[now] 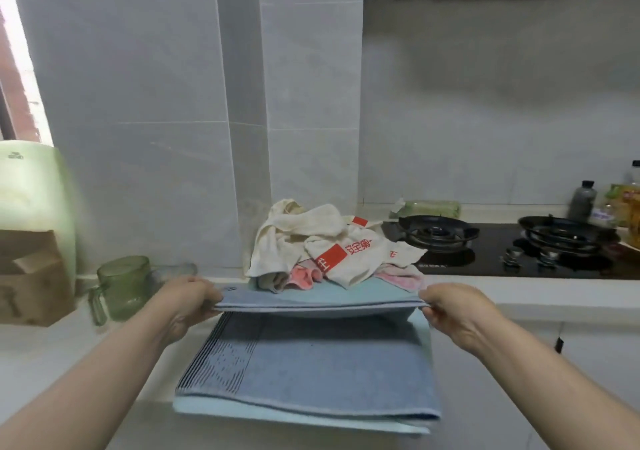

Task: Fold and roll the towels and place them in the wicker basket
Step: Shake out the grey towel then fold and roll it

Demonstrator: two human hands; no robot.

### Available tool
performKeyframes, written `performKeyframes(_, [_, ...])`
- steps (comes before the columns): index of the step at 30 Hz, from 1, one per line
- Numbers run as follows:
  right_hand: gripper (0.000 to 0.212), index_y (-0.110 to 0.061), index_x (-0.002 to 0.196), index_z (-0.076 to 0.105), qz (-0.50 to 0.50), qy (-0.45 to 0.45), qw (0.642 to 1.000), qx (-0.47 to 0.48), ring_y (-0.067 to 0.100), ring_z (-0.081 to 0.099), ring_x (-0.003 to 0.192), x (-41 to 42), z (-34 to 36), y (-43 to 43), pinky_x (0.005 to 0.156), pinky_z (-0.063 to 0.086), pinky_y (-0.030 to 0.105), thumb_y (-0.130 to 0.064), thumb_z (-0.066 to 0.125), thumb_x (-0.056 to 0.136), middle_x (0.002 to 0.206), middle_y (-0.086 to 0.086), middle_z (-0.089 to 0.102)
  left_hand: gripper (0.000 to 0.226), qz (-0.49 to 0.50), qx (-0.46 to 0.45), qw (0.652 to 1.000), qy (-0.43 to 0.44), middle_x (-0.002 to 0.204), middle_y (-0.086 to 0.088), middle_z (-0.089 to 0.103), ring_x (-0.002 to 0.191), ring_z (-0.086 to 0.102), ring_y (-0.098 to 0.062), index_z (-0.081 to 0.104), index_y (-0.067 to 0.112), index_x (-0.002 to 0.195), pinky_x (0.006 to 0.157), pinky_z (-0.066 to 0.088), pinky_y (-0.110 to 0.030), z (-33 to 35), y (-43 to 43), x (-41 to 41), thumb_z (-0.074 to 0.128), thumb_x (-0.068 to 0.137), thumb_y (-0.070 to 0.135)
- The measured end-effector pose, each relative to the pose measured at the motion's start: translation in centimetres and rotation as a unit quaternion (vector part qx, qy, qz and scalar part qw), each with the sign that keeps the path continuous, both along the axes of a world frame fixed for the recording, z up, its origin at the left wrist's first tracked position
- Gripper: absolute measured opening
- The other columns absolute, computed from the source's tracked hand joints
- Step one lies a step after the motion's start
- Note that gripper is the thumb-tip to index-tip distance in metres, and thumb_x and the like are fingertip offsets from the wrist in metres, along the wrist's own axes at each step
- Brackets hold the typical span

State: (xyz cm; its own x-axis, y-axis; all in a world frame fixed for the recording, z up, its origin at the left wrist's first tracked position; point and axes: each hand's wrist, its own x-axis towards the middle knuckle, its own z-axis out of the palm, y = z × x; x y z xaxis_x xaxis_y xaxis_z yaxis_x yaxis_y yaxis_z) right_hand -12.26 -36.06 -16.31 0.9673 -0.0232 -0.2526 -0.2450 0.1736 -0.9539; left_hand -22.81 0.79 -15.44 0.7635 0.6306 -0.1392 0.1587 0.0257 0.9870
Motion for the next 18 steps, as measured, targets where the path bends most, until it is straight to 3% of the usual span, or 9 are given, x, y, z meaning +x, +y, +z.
performKeyframes(5, [0.009,0.005,0.094,0.06,0.046,0.083,0.995,0.012,0.018,0.053,0.064,-4.4,-3.5,-1.2,0.036,0.046,0.015,0.011,0.057,0.087,0.09,0.018,0.058,0.01,-0.034,0.015,0.995,0.097,0.077,-0.022,0.061,0.059,0.058,-0.024,0.056,-0.007,0.079,0.048,0.05,-0.03,-2.3,-0.7,-5.0,0.055,0.086,-0.015])
performKeyframes(8, [0.009,0.002,0.09,0.058,0.069,0.102,0.992,-0.001,0.021,0.055,0.066,-6.8,-4.8,-1.6,0.037,0.047,0.016,0.011,0.055,0.088,0.088,0.019,0.061,0.02,-0.048,0.022,0.992,0.113,0.049,-0.014,0.058,0.036,0.053,-0.021,0.052,-0.003,0.07,0.036,0.041,-0.022,-3.4,-0.9,-6.8,0.053,0.086,-0.016])
performKeyframes(9, [0.012,0.0,0.089,0.057,0.076,0.099,0.992,-0.008,0.021,0.055,0.066,-7.4,-5.0,-1.7,0.037,0.047,0.016,0.012,0.055,0.088,0.088,0.018,0.061,0.022,-0.053,0.037,0.991,0.116,0.049,-0.013,0.056,0.038,0.052,-0.022,0.051,0.0,0.071,0.039,0.041,-0.022,-3.6,-0.7,-7.0,0.055,0.084,-0.016])
performKeyframes(12, [0.021,-0.005,0.095,0.054,0.09,0.07,0.992,-0.047,0.021,0.055,0.064,-8.6,-5.3,-1.9,0.04,0.048,0.02,0.014,0.055,0.086,0.086,0.016,0.061,0.024,-0.035,0.091,0.99,0.106,0.076,-0.019,0.057,0.061,0.053,-0.026,0.052,0.006,0.086,0.055,0.045,-0.029,-4.5,-0.5,-7.3,0.061,0.08,-0.015])
performKeyframes(15, [0.033,-0.008,0.109,0.056,0.109,0.029,0.991,-0.079,0.022,0.054,0.061,-9.3,-5.4,-2.2,0.047,0.05,0.024,0.013,0.058,0.083,0.097,0.02,0.064,0.03,-0.012,0.193,0.978,0.077,0.08,-0.019,0.057,0.06,0.052,-0.026,0.056,0.009,0.094,0.055,0.043,-0.026,-5.1,-0.9,-7.4,0.064,0.076,-0.014])
performKeyframes(18, [0.038,-0.014,0.11,0.06,0.119,0.002,0.988,-0.094,0.021,0.05,0.06,-9.8,-5.3,-2.4,0.052,0.049,0.026,0.012,0.057,0.083,0.098,0.019,0.06,0.024,-0.022,0.165,0.983,0.073,0.081,-0.02,0.06,0.064,0.052,-0.026,0.062,0.0,0.094,0.058,0.041,-0.026,-5.5,-0.9,-7.3,0.054,0.079,-0.017])
